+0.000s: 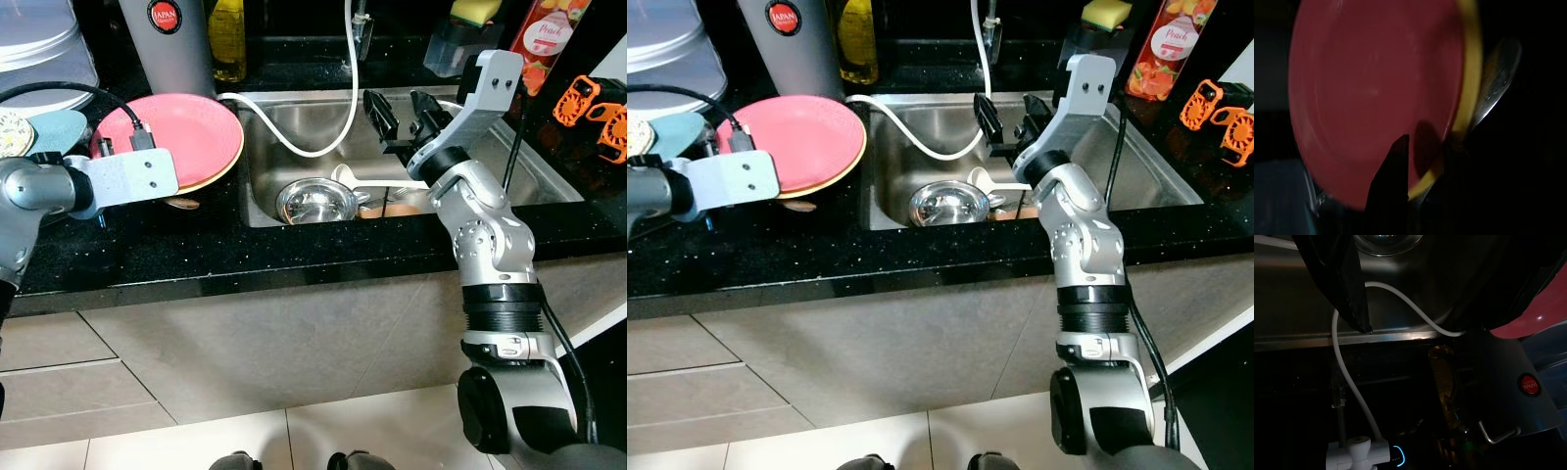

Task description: Kitchen organization

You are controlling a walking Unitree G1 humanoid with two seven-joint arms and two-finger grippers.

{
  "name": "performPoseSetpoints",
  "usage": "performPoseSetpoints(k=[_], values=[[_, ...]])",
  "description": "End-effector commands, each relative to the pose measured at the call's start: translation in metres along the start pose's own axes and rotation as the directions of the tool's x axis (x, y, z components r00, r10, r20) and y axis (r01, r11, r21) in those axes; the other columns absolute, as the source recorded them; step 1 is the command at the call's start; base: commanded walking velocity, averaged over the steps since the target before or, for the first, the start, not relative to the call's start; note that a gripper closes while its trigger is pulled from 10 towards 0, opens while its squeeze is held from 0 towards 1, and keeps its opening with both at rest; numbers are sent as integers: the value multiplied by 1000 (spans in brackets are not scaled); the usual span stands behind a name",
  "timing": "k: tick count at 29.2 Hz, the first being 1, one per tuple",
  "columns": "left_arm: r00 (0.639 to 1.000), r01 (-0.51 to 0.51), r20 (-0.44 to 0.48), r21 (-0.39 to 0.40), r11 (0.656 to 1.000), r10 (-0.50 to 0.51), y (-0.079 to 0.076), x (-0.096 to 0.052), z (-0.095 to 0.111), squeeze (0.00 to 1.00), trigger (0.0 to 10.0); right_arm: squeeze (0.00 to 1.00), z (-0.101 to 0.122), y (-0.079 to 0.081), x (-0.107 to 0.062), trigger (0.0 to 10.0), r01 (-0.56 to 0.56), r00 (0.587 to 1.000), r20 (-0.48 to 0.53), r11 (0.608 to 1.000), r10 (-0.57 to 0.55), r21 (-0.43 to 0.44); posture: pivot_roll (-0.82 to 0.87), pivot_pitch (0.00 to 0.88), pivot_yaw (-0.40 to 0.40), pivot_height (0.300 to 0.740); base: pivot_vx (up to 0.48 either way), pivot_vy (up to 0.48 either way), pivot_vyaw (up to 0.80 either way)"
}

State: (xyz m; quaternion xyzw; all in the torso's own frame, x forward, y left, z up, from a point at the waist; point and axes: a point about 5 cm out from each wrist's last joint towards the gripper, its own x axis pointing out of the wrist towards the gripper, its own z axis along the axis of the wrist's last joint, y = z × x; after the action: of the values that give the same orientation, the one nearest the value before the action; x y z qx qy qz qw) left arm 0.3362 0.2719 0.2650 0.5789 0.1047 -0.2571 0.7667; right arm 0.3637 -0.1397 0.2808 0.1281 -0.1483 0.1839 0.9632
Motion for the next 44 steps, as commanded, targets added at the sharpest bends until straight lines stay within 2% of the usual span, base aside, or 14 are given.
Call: performPoseSetpoints(k=[1, 6, 7, 10, 11, 21, 26, 29, 30, 31, 39, 41, 42, 44], values=[[998, 16, -57, 24, 1000, -15, -4, 4, -8, 0, 10000, 0, 1, 0, 0, 10000, -5, 1000, -8, 1000, 5, 12, 134, 34, -40, 740, 0, 0, 0], [994, -11, -106, 78, 997, 20, -3, 6, -14, 0, 10000, 0, 1, 0, 1, 10000, -6, 1000, -8, 1000, 6, 12, 135, 36, -42, 740, 0, 0, 0], [993, -29, -112, 120, 992, 42, -3, 8, -14, 0, 9294, 0, 1, 0, 1, 10000, -6, 1000, -8, 1000, 7, 13, 135, 36, -42, 740, 0, 0, 0], [992, -42, -115, 152, 988, 59, -3, 10, -14, 0, 8824, 0, 1, 0, 1, 10000, -7, 1000, -7, 1000, 7, 13, 133, 37, -42, 740, 0, 0, 0], [991, -49, -114, 171, 984, 70, -3, 11, -15, 0, 0, 0, 1, 0, 2, 10000, -6, 1000, -7, 1000, 7, 13, 133, 37, -42, 740, 0, 0, 0], [993, -57, -85, 235, 970, 79, 0, 15, -11, 0, 0, 0, 2, -1, 0, 10000, -1, 1000, -2, 1000, 1, 11, 128, 35, -32, 740, 0, 0, 0], [995, -72, -44, 289, 955, 88, 6, 10, -2, 0, 0, 0, 3, -2, -1, 10000, 4, 1000, 1, 1000, -4, 10, 128, 35, -32, 740, 0, 0, 0], [997, -72, -17, 305, 950, 81, 9, 4, 5, 0, 627, 0, 3, -2, -2, 10000, 3, 1000, 4, 1000, -4, 9, 124, 38, -24, 740, 0, 0, 0], [997, -76, 2, 324, 943, 79, 11, 0, 10, 0, 9137, 0, 3, -2, -2, 10000, 4, 1000, 5, 1000, -4, 9, 124, 39, -23, 740, 0, 0, 0], [996, -89, 22, 324, 942, 87, 16, -6, 17, 0, 10000, 0, 3, -2, -2, 10000, 3, 1000, 5, 1000, -3, 8, 124, 39, -23, 740, 0, 0, 0], [991, -71, 133, 293, 954, 32, 22, -36, 38, 0, 10000, 0, 1, 0, -5, 10000, -13, 1000, 8, 1000, 13, -13, 127, 41, -21, 740, 0, 0, 0], [930, -82, 367, 158, 984, 19, 21, -59, 69, 0, 10000, 0, 6, -4, -9, 10000, 18, 999, 51, 998, -15, -62, 135, 43, -25, 740, 0, 0, 0], [930, -82, 367, 158, 984, 19, 21, -59, 69, 0, 10000, 0, 6, -4, -9, 10000, 18, 999, 51, 998, -15, -62, 135, 43, -25, 740, 0, 0, 0], [792, -138, 595, -50, 989, 141, 27, -75, 101, 0, 10000, 0, 18, -26, -17, 10000, 200, 974, 151, 958, -171, -205, 140, 43, -32, 740, 0, 0, 0]])
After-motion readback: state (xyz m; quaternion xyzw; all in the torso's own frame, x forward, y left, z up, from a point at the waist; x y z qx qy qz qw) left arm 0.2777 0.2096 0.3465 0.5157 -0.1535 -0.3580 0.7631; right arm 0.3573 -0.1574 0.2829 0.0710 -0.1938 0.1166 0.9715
